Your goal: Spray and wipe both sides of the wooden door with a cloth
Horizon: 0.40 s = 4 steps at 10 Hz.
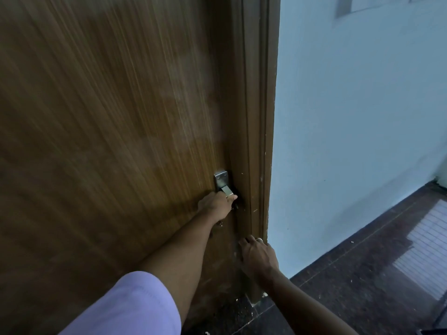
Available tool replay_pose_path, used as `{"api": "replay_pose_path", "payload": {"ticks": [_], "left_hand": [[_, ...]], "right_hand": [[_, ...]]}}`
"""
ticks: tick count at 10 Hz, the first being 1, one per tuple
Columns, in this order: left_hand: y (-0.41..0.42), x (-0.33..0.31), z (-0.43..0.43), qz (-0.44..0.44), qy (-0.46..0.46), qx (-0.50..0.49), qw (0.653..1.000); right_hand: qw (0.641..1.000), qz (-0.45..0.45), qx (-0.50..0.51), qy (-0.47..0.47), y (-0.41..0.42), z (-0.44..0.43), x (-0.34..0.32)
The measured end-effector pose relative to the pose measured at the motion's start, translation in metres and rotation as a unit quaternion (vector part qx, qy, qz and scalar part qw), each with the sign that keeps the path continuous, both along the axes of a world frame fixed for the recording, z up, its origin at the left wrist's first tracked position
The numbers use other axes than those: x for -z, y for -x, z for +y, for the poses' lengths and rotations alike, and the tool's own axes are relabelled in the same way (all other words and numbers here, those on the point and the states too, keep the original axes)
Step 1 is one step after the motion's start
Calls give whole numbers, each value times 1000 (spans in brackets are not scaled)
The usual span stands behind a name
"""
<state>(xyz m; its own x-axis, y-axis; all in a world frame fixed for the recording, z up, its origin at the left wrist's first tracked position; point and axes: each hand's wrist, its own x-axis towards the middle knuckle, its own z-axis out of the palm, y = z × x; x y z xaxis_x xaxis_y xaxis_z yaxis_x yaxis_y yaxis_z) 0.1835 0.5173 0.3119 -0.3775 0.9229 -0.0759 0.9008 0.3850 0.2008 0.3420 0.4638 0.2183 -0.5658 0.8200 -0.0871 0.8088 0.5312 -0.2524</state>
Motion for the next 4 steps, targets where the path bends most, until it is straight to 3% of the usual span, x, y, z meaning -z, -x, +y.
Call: {"api": "replay_pose_path", "payload": {"ticks": [2,4], "left_hand": [[-7,-17,-11,79,28,34,996],[30,-32,-72,164,-107,62,979]], "right_hand": [[1000,3,-14,-2,1,1,-14],[990,64,-67,-108,30,6,-59]]}}
